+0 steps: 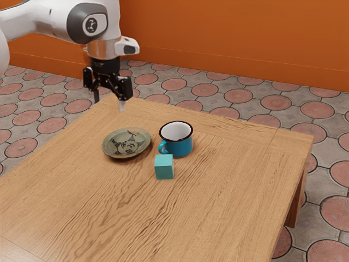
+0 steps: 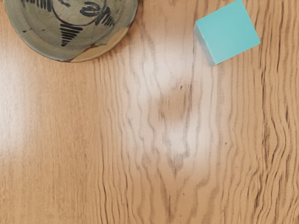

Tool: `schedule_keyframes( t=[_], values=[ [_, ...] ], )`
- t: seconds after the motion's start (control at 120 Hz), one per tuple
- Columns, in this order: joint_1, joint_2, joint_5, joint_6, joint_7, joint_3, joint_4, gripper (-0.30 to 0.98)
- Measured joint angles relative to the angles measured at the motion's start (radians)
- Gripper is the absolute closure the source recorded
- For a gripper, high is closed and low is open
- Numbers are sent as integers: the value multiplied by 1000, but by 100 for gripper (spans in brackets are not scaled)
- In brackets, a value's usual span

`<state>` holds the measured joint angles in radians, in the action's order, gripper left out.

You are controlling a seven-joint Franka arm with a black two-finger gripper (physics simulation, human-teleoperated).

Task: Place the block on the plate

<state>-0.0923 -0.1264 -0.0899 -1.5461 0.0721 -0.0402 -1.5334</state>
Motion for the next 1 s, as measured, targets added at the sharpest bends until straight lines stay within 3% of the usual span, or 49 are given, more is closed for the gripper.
schedule_keyframes(
  t=[0.225, 0.458, 0.875, 1.0],
  values=[
    [24, -10, -5, -74, -42, 23, -40, 0],
    [76, -190, 27, -253, -57, 26, -73, 0],
    [85, -332, 47, -484, 169, 63, -69, 0],
    [91, -408, 41, -531, 231, 89, 7, 0]
  ],
)
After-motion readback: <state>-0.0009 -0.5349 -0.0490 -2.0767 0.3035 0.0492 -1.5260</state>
